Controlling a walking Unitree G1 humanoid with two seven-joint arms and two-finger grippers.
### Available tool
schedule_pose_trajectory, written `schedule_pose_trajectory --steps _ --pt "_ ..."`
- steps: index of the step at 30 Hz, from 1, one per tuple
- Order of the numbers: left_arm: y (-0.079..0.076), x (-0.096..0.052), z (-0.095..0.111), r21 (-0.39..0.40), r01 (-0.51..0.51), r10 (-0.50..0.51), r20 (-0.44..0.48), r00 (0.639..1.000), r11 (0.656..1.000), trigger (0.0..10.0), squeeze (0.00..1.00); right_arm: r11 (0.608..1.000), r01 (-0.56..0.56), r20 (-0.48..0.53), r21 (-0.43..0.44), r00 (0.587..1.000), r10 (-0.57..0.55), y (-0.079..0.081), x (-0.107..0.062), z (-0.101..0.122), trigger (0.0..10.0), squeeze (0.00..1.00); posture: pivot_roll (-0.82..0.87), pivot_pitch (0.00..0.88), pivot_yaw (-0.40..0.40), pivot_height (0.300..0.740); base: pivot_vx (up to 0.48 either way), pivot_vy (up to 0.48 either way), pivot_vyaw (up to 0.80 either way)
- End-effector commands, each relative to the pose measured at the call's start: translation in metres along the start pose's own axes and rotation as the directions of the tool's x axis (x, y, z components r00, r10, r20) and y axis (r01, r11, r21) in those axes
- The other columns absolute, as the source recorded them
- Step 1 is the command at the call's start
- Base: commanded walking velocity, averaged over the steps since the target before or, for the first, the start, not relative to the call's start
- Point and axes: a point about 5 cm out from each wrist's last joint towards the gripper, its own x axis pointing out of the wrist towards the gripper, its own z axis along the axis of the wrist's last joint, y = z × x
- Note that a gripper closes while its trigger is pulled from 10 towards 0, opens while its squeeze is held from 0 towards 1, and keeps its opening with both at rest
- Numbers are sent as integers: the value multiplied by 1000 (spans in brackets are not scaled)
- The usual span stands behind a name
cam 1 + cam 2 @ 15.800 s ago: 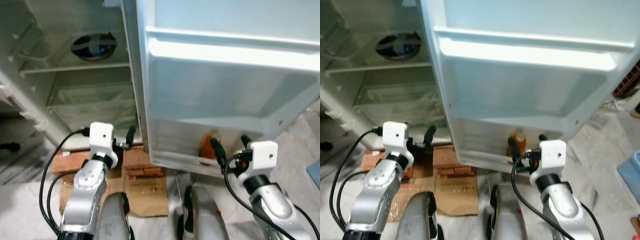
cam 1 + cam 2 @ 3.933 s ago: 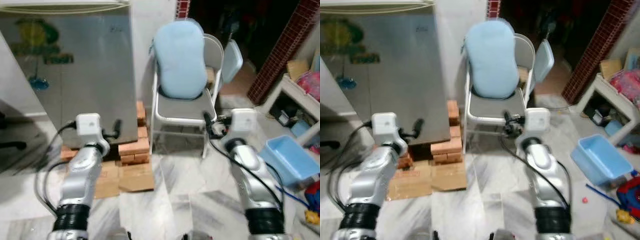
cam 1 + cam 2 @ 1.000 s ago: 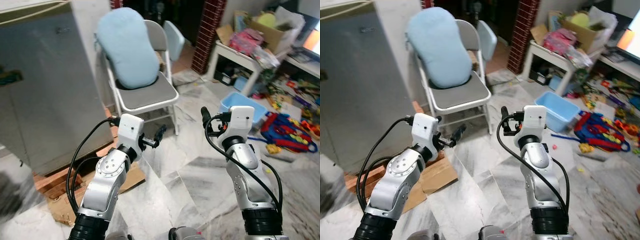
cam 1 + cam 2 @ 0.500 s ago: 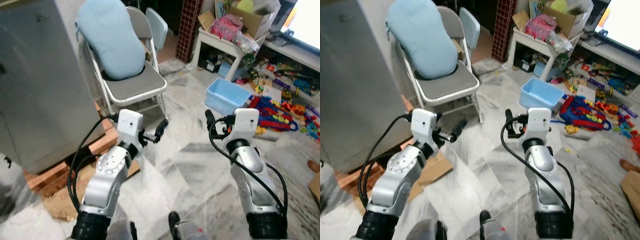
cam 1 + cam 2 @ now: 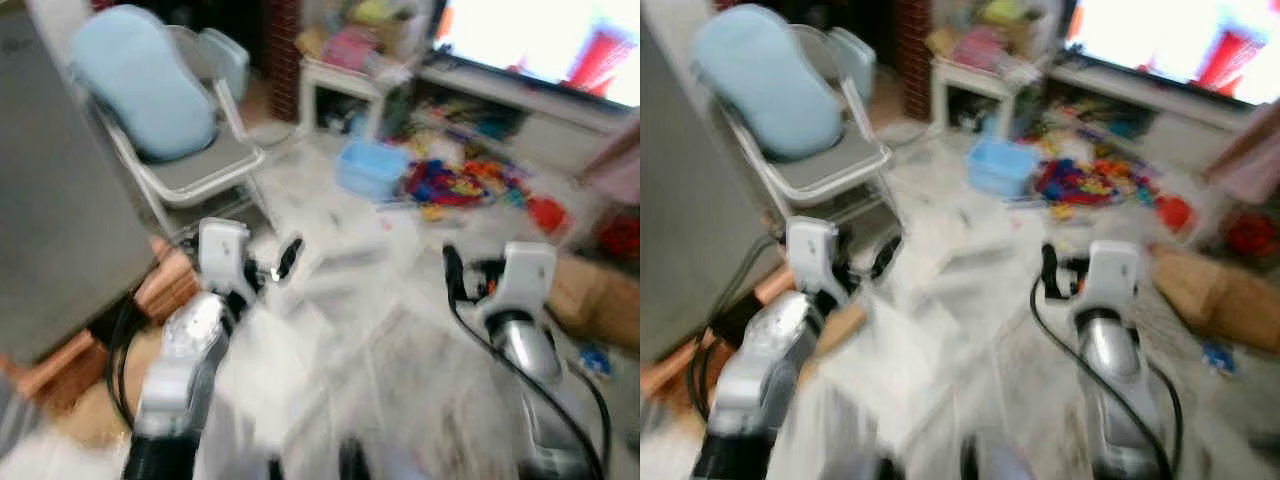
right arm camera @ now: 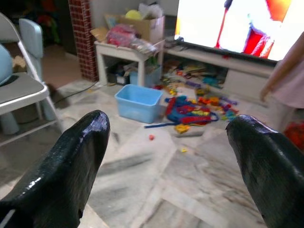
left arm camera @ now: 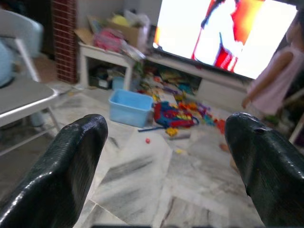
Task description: Restocking fridge
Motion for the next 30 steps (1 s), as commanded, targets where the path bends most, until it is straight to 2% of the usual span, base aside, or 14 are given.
schedule_pose_trajectory --steps 1,3,5,7,12,19,21,22,24,26,30 --pt "7 -12 -10 -25 -32 31 -53 998 999 10000 0 1000 -12 -1 9 1000 12 4 -1 1 10000 0 -46 0 50 740 0 0 -800" --pt "6 -15 -14 -38 -44 41 -87 995 998 10000 0 1000 -7 -4 13 1000 7 2 -2 0 10000 0 -50 0 59 740 0 0 -800" --pt "6 -19 -21 -144 -29 13 -114 993 989 10000 0 1000 6 -2 16 1000 -6 -1 -4 0 10000 0 -63 0 70 740 0 0 -800" --pt "7 -19 -22 -77 -11 2 -108 994 997 10000 0 1000 17 4 17 1000 -17 -3 -5 1 10000 0 -68 0 71 740 0 174 -800" --pt "6 -10 -14 -75 36 -40 -60 997 997 10000 0 998 59 20 2 998 -59 -9 -6 6 10000 0 -68 0 57 740 0 480 -320" --pt "11 -5 -10 -59 17 -20 -46 999 998 10000 0 997 59 17 -44 998 -58 -13 -5 9 10000 0 -69 0 32 740 0 480 0" --pt "10 -6 -12 -52 21 -23 -53 998 998 10000 0 994 42 13 -98 999 -41 -11 -3 6 10000 0 -69 0 29 740 0 480 0" --pt "10 -6 -12 -52 21 -23 -53 998 998 10000 0 994 42 13 -98 999 -41 -11 -3 6 10000 0 -69 0 29 740 0 480 0" --pt "7 -9 -15 -33 23 -25 -54 998 999 10000 0 999 44 -12 6 999 -44 -6 -2 4 10000 0 -70 0 26 740 0 480 0" --pt "7 -11 -17 -27 5 -7 -57 998 1000 10000 0 997 71 -19 4 997 -71 -7 -2 5 10000 0 -68 0 25 740 0 480 0" --pt "8 -17 -25 -57 -20 15 -79 997 998 10000 0 995 63 2 -80 998 -63 -6 -2 5 10000 0 -62 0 25 740 0 480 0"
